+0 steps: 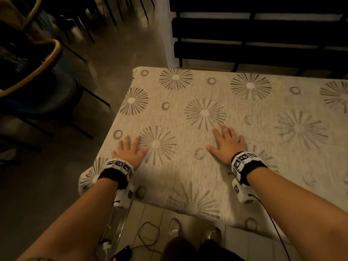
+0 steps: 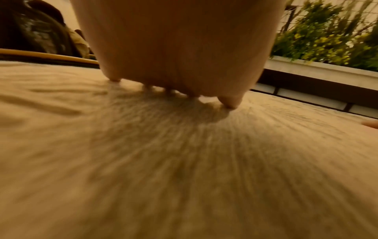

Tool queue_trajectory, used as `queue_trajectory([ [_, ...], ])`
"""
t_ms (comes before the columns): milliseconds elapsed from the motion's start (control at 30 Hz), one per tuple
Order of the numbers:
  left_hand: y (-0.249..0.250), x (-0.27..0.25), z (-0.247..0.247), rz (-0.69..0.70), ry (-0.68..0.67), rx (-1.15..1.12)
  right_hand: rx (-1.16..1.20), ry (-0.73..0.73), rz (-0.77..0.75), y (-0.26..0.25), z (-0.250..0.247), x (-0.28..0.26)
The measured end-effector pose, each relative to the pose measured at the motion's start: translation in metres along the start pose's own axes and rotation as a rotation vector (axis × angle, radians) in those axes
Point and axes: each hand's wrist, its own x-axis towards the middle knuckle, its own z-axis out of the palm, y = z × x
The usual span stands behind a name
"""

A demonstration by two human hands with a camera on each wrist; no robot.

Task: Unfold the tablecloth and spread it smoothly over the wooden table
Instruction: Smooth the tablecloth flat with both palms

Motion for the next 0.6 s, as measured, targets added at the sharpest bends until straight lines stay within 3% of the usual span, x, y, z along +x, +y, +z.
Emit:
queue_trajectory([
  [267,-0.02,-0.002,0.004,0.052,-0.03,-0.064,-0.013,-0.059,0.067,0.047,0.009,-0.032],
  [467,-0.07,-0.014,0.015,-0.077,0.06,-0.064,-0.013,-0.108,0.096,0.047,0.007,-0.03],
  [600,-0.093,-0.018,0.011,-0.154,0.05,-0.164,-0.015,-0.103,0.108,0.045,0.006,-0.032],
])
